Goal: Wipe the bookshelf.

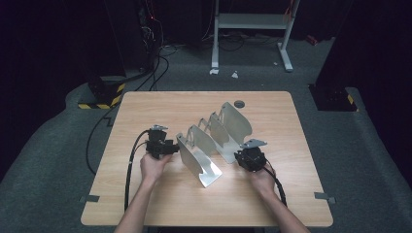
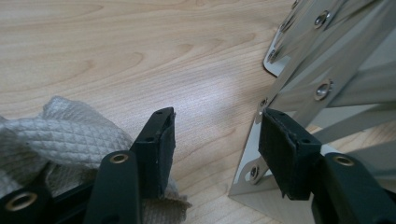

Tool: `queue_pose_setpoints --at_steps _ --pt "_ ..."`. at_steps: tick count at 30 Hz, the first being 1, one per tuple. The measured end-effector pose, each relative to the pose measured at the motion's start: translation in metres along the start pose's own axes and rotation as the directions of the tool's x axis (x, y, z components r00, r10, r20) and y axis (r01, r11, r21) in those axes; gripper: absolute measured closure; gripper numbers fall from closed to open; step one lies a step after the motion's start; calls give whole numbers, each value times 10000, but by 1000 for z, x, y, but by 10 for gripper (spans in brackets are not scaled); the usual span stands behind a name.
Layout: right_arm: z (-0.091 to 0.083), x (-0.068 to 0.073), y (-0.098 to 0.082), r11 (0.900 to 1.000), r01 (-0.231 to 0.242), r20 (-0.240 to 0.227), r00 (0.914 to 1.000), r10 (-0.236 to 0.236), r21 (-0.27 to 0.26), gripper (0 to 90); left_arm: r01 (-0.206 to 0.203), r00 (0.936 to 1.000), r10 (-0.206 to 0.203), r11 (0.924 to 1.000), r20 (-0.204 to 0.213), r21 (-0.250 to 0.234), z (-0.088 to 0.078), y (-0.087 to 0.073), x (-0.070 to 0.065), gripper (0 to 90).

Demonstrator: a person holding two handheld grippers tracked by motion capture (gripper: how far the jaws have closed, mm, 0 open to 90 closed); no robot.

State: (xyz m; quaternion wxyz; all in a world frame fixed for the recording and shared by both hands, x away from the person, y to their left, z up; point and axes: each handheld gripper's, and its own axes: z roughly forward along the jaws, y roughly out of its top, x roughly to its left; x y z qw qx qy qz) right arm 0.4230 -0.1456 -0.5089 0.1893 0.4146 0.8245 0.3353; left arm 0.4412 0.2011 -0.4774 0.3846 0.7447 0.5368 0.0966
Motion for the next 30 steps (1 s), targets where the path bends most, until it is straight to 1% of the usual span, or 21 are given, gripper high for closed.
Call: queue_pose_setpoints --at_steps 4,7,11,14,17,20,22,23,26,30 --pt "7 -8 -10 9990 -302 168 9994 296 343 853 -39 10000 39 10000 -44 55 0 2 -1 460" --pt "8 -9 -12 9990 -331 212 9992 325 297 877 23 10000 -23 10000 -88 -19 0 0 -2 462" --pt "11 -12 -10 9992 -314 305 9991 307 237 899 39 10000 -39 10000 -32 -36 0 -1 -3 467" --pt "14 -17 -10 9981 -614 176 9980 613 -2 900 -1 10000 0 10000 -47 -65 -1 -2 -5 474" --pt "16 -21 -10 9984 -552 163 9983 554 -136 900 58 10000 -58 9999 33 -129 -1 -4 -6 478" --pt "18 -24 -6 9987 -514 121 9986 514 4 900 -9 10000 9 9999 -6 -118 -2 -5 -8 483" --pt "20 -24 -2 9998 -143 296 9995 138 148 900 -6 10000 5 9999 -8 -104 -3 -6 -9 487" --pt "21 -24 -2 9999 -89 333 9994 85 117 900 -68 10000 68 9999 -23 -125 -3 -7 -10 486" --pt "24 -28 2 9995 -286 299 9992 282 143 900 -51 10000 51 9999 -45 -136 -3 -9 -11 486" --pt "29 -32 7 9988 -433 320 9986 425 234 900 -54 9998 50 9997 -207 -219 -3 -10 -14 496"
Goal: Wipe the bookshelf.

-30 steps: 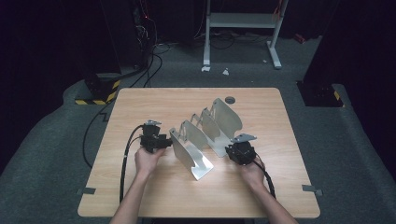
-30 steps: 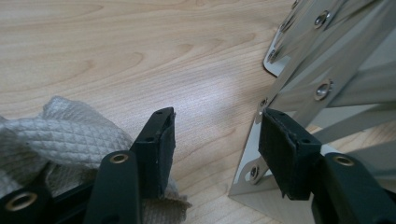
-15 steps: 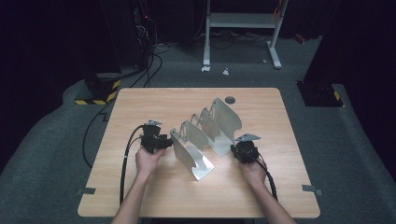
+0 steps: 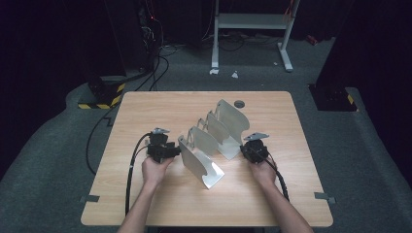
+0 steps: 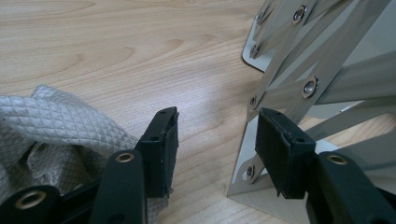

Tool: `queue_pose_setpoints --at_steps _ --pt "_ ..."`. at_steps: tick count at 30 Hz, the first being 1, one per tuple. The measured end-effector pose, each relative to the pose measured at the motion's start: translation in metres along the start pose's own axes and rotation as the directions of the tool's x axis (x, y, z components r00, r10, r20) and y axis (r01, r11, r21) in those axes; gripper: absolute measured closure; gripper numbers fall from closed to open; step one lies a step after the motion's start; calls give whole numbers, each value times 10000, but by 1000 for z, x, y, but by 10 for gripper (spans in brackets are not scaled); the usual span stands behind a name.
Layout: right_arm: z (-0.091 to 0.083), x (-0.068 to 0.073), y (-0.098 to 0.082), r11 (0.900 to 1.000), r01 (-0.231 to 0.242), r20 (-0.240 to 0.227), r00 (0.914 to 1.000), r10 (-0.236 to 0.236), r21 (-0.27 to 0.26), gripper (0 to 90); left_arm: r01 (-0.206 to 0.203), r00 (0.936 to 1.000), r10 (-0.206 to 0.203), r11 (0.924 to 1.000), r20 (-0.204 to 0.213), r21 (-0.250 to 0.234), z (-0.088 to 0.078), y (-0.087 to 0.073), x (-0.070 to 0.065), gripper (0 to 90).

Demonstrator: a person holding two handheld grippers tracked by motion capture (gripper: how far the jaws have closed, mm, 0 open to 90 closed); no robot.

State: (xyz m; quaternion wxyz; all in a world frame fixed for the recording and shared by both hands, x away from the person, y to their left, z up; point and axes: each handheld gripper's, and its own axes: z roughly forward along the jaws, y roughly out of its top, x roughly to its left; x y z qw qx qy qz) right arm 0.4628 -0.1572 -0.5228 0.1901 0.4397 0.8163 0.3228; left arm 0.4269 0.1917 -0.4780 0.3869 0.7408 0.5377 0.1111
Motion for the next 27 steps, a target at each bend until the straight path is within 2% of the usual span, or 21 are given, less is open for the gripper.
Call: queue_pose_setpoints --at_steps 7,9,11,13,15,17,19,22,25,27 --pt "7 -1 9 9999 -11 238 9997 8 126 900 -123 9999 122 9999 -116 -84 -3 -4 -9 522" --pt "9 1 12 9997 110 333 9994 -118 235 900 -168 9997 166 9998 -153 -87 -4 -5 -11 522" --pt "10 5 15 9983 459 521 9975 -478 359 900 -162 9996 161 9998 -248 -71 -4 -5 -14 522" --pt "11 5 18 9961 715 557 9957 -744 525 900 -378 9984 376 9993 -429 -48 -6 -6 -17 517" --pt "11 4 17 9977 499 439 9977 -520 468 884 -435 9981 434 9991 -432 -15 -7 -7 -19 505" --pt "9 2 13 9997 27 226 9997 -32 247 847 -278 9989 273 9995 -386 -139 -7 -9 -19 503" --pt "7 4 8 10000 -69 125 9999 68 55 835 -181 9992 175 9997 -359 -147 -8 -9 -20 506" --pt "1 12 3 9999 31 -6 10000 -31 103 804 -90 9998 86 9998 -198 -162 -10 -9 -23 508" --pt "-7 24 -4 9997 163 -244 9996 -159 154 745 -192 9997 189 9997 -150 -179 -11 -10 -27 512" --pt "-10 32 -7 9987 484 -279 9985 -480 151 717 -327 9994 326 9994 -107 -111 -10 -11 -29 504"
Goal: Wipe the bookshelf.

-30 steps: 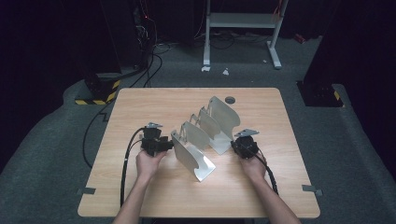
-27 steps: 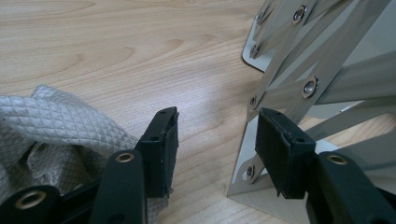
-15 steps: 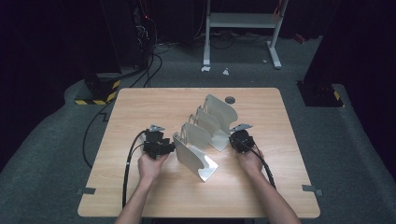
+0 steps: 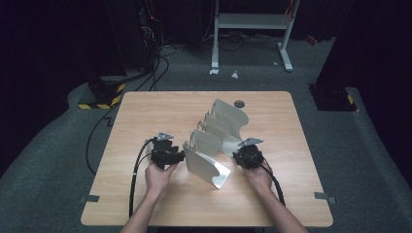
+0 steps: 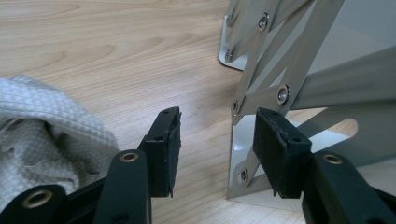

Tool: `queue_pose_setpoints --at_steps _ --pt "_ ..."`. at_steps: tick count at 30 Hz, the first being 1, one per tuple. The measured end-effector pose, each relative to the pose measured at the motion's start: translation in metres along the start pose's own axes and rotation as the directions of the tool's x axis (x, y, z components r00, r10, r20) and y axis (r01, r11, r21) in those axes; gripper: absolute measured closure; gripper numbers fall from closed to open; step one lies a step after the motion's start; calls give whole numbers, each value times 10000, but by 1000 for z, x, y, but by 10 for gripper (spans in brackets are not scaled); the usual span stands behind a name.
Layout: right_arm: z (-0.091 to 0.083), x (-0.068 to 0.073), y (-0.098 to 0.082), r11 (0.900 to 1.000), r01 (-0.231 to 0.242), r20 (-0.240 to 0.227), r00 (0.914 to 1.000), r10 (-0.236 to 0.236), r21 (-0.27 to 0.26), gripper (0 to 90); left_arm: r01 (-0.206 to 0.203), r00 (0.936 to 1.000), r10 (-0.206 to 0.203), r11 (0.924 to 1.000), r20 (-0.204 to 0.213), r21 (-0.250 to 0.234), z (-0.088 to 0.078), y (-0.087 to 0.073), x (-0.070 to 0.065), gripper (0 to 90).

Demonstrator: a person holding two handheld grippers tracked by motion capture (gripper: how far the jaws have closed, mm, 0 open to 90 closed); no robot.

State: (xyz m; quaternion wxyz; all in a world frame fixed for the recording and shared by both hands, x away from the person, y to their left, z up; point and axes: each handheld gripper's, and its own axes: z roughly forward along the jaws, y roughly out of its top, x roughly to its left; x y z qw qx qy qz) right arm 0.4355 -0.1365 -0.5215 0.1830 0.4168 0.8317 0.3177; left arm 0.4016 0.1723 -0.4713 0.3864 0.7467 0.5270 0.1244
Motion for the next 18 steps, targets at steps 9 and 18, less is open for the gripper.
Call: queue_pose_setpoints --at_steps 9,18 --pt "7 -4 8 9997 -222 94 9997 221 81 677 -23 10000 24 10000 51 -87 -2 -4 -4 509" --pt "14 -11 13 9995 -265 79 9996 266 -153 740 79 9999 -78 9999 114 -92 -2 -6 -12 517"
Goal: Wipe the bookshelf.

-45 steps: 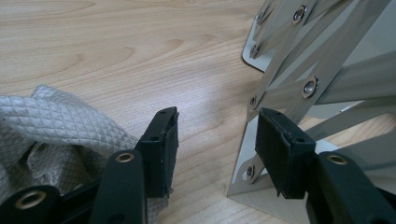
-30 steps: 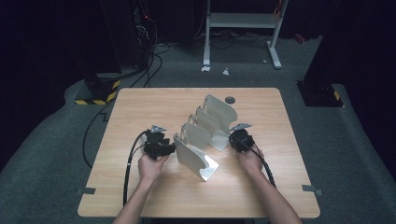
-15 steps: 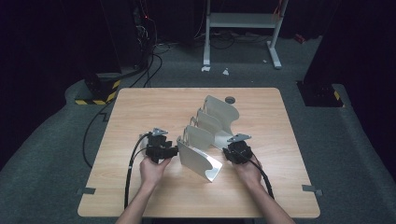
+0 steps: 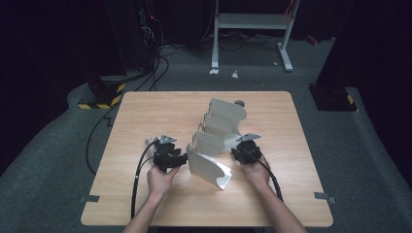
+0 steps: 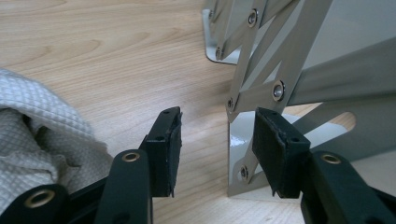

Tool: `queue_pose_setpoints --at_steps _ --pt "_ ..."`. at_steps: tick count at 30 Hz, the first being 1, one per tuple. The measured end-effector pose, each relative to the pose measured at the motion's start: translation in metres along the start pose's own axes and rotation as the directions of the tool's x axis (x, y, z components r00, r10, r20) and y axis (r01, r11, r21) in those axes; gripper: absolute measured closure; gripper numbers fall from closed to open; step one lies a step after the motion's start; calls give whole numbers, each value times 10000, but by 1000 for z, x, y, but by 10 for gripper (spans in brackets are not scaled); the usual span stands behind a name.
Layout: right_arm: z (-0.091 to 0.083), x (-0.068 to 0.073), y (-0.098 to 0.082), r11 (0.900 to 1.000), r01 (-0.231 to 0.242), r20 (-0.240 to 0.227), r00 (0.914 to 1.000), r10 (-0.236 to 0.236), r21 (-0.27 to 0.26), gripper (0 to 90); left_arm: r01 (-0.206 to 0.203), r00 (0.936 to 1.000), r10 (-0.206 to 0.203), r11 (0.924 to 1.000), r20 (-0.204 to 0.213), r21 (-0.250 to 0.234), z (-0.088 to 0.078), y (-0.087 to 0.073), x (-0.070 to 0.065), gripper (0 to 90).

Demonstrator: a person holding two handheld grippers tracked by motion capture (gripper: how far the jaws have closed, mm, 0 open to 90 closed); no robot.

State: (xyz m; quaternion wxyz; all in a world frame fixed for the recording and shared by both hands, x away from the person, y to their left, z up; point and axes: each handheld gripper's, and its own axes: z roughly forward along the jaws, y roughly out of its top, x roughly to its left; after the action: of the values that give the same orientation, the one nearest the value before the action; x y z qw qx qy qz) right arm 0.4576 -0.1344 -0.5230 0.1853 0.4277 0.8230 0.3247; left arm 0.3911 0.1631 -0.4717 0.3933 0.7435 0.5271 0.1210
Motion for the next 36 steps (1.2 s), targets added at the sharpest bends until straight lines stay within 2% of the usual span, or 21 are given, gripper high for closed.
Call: queue_pose_setpoints --at_steps 2,7,10,16,20,23,26,31,33,36 --pt "2 -3 0 9999 -34 23 10000 35 -110 757 55 10000 -55 10000 36 -50 1 -1 -2 516" --pt "7 -8 11 9995 -54 133 9999 50 317 752 172 9998 -171 9998 76 -127 2 -3 -3 502" --pt "10 -11 16 9993 -99 145 9999 94 354 758 241 9997 -240 9996 104 -130 4 -4 -2 498" --pt "13 -17 17 9993 -272 189 9995 267 254 827 195 9998 -194 9998 44 -100 4 -5 -6 504" --pt "17 -17 26 9979 -188 193 9997 177 614 833 304 9995 -303 9995 104 -91 5 -5 -8 508" --pt "19 -20 26 9973 -529 -72 9986 533 513 834 276 9995 -275 9996 175 -58 6 -5 -11 511" --pt "19 -24 26 9966 -653 -257 9974 667 505 833 204 9996 -203 9998 201 -34 7 -4 -14 513" --pt "19 -25 27 9948 -839 -571 9946 872 575 825 202 9984 -199 9998 525 -53 10 -7 -20 510" --pt "20 -23 28 9957 -723 -655 9950 760 574 801 66 9979 -67 10000 638 11 11 -7 -23 509" --pt "21 -18 29 9955 -722 -1212 9895 791 610 717 -180 9968 167 9997 785 159 13 -9 -26 483"
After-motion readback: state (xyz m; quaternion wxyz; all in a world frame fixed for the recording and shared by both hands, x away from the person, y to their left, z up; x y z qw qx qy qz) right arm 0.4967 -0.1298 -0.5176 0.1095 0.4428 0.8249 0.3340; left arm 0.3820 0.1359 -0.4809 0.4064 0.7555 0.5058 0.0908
